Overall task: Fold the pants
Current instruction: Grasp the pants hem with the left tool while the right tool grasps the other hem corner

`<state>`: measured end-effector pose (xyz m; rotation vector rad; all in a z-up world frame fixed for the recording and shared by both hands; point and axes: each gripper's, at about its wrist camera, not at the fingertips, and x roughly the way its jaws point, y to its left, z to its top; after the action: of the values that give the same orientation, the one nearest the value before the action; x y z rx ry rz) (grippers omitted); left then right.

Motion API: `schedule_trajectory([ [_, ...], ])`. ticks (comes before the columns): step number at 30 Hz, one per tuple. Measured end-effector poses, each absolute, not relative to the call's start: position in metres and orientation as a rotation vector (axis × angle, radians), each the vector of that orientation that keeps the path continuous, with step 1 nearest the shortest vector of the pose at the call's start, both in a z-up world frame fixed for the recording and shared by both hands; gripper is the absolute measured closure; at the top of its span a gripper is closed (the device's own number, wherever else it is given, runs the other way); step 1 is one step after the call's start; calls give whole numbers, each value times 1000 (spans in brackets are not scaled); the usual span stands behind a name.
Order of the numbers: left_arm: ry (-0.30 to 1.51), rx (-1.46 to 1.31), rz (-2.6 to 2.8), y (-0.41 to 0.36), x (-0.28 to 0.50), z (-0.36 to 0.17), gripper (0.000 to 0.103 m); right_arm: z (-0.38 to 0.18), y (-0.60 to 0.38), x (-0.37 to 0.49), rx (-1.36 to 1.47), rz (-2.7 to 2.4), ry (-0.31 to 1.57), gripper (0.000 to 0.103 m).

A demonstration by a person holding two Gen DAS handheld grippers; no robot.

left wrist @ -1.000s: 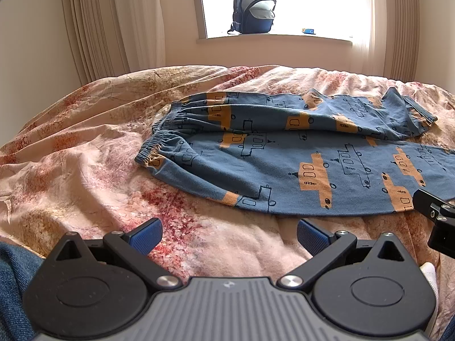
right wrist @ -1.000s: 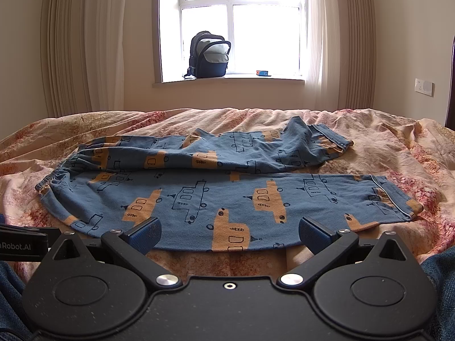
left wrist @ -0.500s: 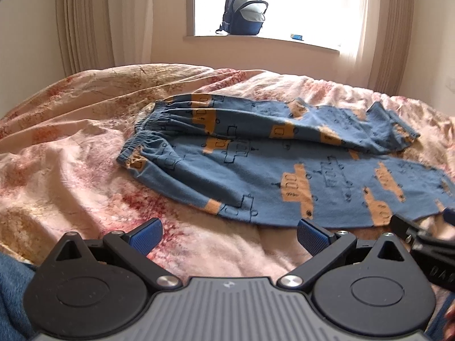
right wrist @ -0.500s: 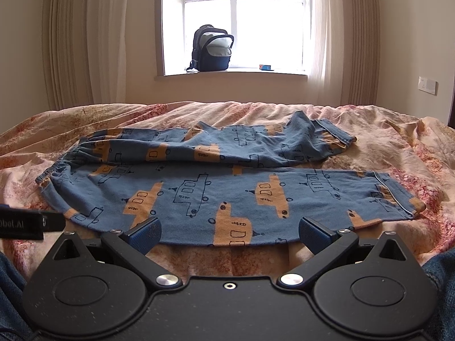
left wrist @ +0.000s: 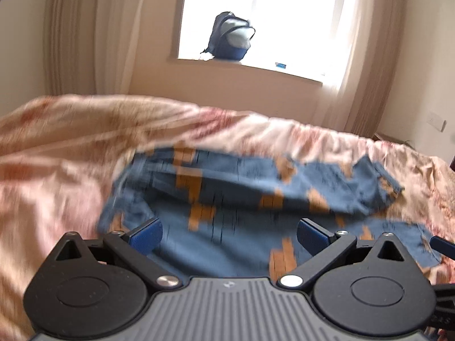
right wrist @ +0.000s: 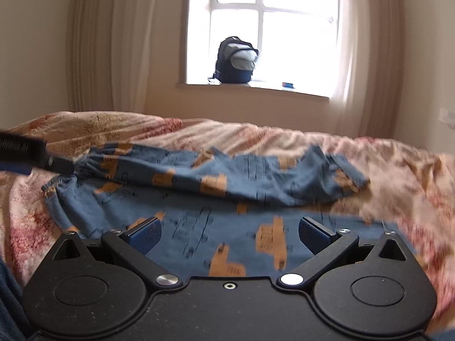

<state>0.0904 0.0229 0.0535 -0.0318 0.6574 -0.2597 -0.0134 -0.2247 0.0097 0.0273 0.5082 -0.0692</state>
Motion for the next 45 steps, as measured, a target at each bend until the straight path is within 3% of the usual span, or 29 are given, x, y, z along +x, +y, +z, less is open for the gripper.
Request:
schedule_trajectory([
  [4,686,53,-154,19,139,58,0,9,-246,20,42,160,500,0],
  [8,719,117,-101,34,200,45,0,-9,-256,54,111,331,637,0],
  [12,748,226,-101,43,261,28,0,-15,-265,88,121,365,659,0],
  [21,811,489,-362,40,371,-5,3,-20,-288,253,-116,514,710,1],
  [23,826,490,-388,44,384,-9,8,-26,-291,286,-161,512,713,3],
  [26,908,492,-427,48,400,-18,16,-36,-296,327,-177,519,755,18],
  [30,939,519,-510,47,402,-21,18,-43,-300,355,-212,641,776,25],
  [32,952,528,-530,44,404,-20,32,-43,-300,357,-220,658,774,25],
  [33,968,530,-541,42,405,-20,37,-45,-302,358,-210,687,785,30],
  [35,1014,518,-571,39,407,-20,60,-47,-304,359,-191,696,801,44],
  [36,1027,516,-579,38,405,-19,64,-50,-307,360,-176,705,822,51],
  [39,1020,556,-570,32,398,-19,82,-59,-307,359,-171,707,866,57],
  [41,1016,573,-537,28,394,-21,96,-66,-305,357,-168,682,868,69],
  [45,965,640,-468,16,374,-18,102,-73,-293,345,-219,624,847,94],
])
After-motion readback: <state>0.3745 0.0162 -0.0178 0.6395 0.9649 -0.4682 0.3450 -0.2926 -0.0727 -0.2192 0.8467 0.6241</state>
